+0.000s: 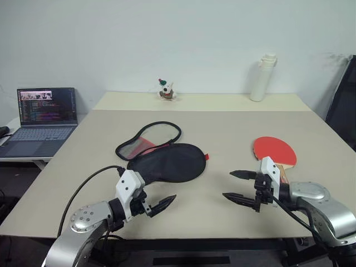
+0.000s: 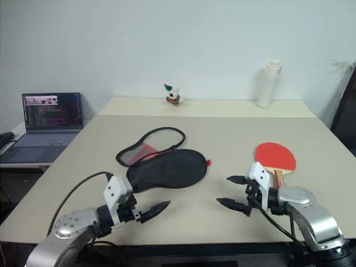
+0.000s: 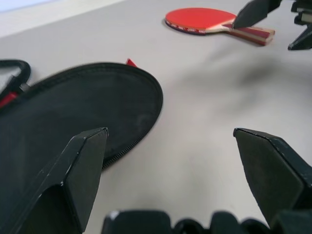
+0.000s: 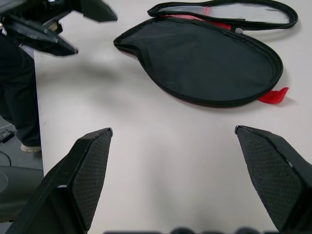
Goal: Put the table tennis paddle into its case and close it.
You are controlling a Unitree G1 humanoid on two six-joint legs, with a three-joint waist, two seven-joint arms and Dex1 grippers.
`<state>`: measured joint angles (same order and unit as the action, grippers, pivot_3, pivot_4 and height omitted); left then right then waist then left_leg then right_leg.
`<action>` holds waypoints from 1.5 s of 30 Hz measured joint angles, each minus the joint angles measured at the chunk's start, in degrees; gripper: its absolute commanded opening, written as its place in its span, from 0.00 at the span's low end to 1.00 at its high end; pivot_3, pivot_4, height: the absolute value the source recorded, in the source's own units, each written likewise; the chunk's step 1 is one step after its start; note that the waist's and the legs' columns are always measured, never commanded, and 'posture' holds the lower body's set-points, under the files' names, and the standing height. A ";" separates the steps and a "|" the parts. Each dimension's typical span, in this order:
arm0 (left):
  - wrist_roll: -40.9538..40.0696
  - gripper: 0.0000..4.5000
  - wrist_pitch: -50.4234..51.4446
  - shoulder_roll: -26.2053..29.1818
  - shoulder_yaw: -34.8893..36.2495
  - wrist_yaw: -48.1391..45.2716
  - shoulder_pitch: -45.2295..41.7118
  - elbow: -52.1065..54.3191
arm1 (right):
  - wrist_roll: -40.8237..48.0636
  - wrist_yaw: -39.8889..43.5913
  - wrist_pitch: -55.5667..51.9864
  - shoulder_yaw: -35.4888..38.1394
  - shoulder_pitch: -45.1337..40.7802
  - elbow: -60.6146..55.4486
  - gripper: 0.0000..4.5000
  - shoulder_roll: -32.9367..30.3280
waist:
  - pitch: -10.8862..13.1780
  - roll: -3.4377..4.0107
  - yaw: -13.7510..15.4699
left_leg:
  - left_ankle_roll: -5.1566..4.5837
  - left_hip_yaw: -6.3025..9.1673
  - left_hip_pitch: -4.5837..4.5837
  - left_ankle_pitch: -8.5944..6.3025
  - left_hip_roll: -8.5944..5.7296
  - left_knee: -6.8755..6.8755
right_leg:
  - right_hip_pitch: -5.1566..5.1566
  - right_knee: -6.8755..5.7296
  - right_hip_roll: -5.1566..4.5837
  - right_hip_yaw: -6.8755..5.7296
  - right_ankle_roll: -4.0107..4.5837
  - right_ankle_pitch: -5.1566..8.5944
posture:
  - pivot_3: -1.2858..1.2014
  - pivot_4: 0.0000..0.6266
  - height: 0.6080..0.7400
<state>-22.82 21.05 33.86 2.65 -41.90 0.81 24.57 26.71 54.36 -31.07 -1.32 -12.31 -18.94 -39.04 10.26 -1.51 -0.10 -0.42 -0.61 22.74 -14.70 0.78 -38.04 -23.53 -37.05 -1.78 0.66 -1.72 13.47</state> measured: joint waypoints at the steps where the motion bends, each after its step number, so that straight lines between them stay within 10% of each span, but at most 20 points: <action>1: 0.37 1.00 -0.67 -0.52 -0.07 0.04 -0.62 -1.05 | 0.03 0.04 -0.46 0.07 0.02 -0.33 0.99 -0.81 | 0.00 0.00 0.01 | 0.00 -0.01 0.00 0.00 -0.02 -0.03 | 0.01 -0.01 -0.02 -0.01 -0.02 0.01 | 0.52 0.24 1.00; 33: 15.27 1.00 -24.11 8.37 -9.31 -28.79 -30.69 -54.67 | -0.35 -6.98 -0.62 0.91 -2.82 -3.37 0.99 0.46 | 0.00 -0.03 0.01 | -0.01 -0.08 0.09 0.00 0.03 -0.02 | -0.09 0.02 0.07 -0.19 0.03 -0.08 | 0.52 0.24 1.00; 45: 13.75 0.16 -19.78 7.19 -8.41 -30.59 -30.51 -53.94 | -0.82 -8.43 -0.27 1.42 -1.97 -3.36 1.00 1.23 | 0.00 -0.03 -0.01 | -0.01 -0.08 0.09 0.00 0.03 -0.07 | -0.10 -0.05 0.07 -0.18 0.00 -0.07 | 0.52 0.24 1.00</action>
<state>-9.08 1.27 41.05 -5.76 -72.49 -29.69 -29.37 25.89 45.93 -31.35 0.10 -14.28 -22.30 -37.82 10.26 -1.54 -0.12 -0.43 -0.69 22.83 -14.70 0.81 -38.10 -23.63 -37.10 -1.71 0.48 -1.72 13.40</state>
